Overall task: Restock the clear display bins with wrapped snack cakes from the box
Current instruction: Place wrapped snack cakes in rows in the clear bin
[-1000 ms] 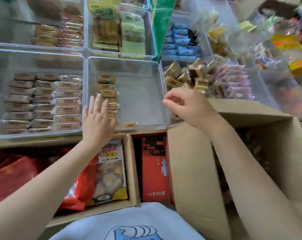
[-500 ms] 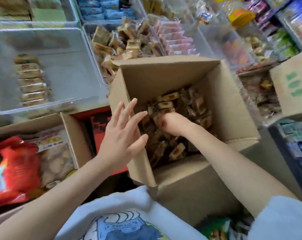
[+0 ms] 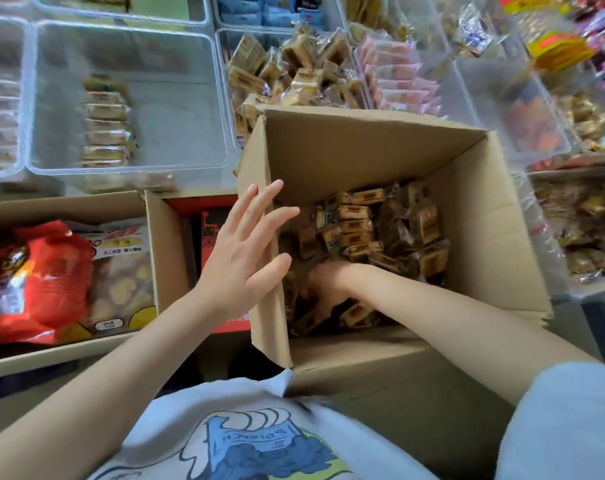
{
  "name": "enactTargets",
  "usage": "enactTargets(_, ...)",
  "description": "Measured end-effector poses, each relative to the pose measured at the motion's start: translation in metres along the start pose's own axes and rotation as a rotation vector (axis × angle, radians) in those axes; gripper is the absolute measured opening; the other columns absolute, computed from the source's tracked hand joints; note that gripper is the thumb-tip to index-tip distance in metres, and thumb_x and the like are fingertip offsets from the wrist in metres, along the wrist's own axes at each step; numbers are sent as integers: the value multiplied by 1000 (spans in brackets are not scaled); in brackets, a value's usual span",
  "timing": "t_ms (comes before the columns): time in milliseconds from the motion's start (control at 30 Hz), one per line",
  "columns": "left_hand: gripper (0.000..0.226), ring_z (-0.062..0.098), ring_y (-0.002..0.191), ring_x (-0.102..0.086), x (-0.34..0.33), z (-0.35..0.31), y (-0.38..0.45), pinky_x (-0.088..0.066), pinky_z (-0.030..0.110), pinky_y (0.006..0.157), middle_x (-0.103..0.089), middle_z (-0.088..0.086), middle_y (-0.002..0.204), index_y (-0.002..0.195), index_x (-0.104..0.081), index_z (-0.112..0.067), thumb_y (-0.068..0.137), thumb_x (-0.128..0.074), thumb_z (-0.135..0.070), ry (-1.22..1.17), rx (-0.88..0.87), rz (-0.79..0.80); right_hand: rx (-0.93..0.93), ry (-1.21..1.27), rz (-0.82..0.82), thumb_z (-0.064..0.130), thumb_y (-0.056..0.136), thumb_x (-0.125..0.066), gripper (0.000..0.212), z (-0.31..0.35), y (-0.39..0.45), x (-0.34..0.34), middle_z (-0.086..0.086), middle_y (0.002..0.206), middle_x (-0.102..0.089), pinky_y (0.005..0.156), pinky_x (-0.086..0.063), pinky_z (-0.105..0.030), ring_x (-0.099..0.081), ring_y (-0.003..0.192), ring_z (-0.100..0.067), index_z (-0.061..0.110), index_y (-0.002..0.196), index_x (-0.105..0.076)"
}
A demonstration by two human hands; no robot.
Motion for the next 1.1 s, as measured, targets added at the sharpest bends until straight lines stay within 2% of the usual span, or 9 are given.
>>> enactTargets(67, 53, 17, 156, -1, 1, 0, 0, -14, 64, 120, -14, -13, 167, 142, -47, -32, 90, -43, -40, 3, 8, 6, -9, -123, 70, 33, 82, -79, 65, 1, 5, -16, 2, 123, -56, 87, -52, -34, -55, 103, -20, 24, 140, -53)
enactTargets(200, 53, 15, 156, 0, 2, 1, -2, -13, 58, 121, -13, -14, 167, 143, -47, -32, 91, -43, -41, 18, -1, 17, 21, -14, -35, 23, 92, -69, 32, 3, 8, -8, -1, 111, -65, 79, -55, -32, -60, 89, -18, 18, 123, -64)
enactTargets(400, 54, 8, 155, 2, 10, -3, 0, -11, 42, 119, -8, -22, 166, 146, -44, -36, 93, -47, -45, -6, 3, 35, -53, 918, -477, 38, 90, -69, 30, -45, -46, 58, -1, 88, -70, 68, -53, -31, -66, 79, -17, 15, 110, -63)
enactTargets(533, 59, -5, 148, -20, 25, -7, 4, -28, 40, 118, -21, -30, 160, 149, -38, -41, 92, -55, -46, -211, 185, -18, 377, 1608, -557, 34, 92, -62, 43, -46, -87, 80, -9, 89, -65, 60, -48, -29, -57, 72, -19, 3, 121, -57)
enactTargets(700, 50, 3, 116, -61, 72, -10, 24, -52, 33, 101, -64, -15, 127, 140, -50, -32, 93, -65, -36, -612, 338, -164, 668, 1618, -515, 27, 96, -53, 42, 1, -124, 113, -18, 105, -62, 62, -52, -29, -58, 77, -22, 1, 129, -52)
enactTargets(800, 73, 11, 119, -63, 111, -5, 30, -55, 27, 91, -59, -16, 134, 146, -41, -40, 84, -80, -26, -779, 230, -62, 732, 1570, -428, 27, 99, -48, 49, 42, -126, 133, -15, 96, -62, 58, -49, -28, -56, 71, -19, -8, 133, -50)
enactTargets(900, 78, 25, 121, -63, 151, 10, 24, -53, 39, 97, -60, -7, 139, 142, -52, -34, 72, -87, -33, -788, 175, 6, 778, 1614, -278, 32, 100, -47, 45, 83, -112, 149, -12, 95, -63, 58, -47, -26, -50, 69, -18, -1, 129, -58)
enactTargets(1000, 67, 21, 106, -71, 190, 35, 10, -56, 28, 87, -73, 2, 117, 126, -68, -28, 65, -90, -44, -778, 288, -82, 676, 1603, -234, 38, 103, -43, 43, 126, -90, 169, -11, 89, -63, 62, -49, -28, -54, 70, -19, 6, 124, -61)
enactTargets(1100, 32, 18, 95, -73, 222, 73, -7, -60, 32, 85, -78, 1, 100, 109, -74, -21, 82, -81, -37, -715, 482, -228, 447, 1572, -391, 38, 105, -41, 45, 168, -56, 192, -31, 106, -64, 73, -54, -36, -65, 83, -27, 2, 122, -61)
Point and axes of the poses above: each hand's wrist, its own y-axis towards the middle knuckle, its own x-axis out of the back of the hand, z = x × y, the point moved 2 cm from there along y, towards the middle knuckle
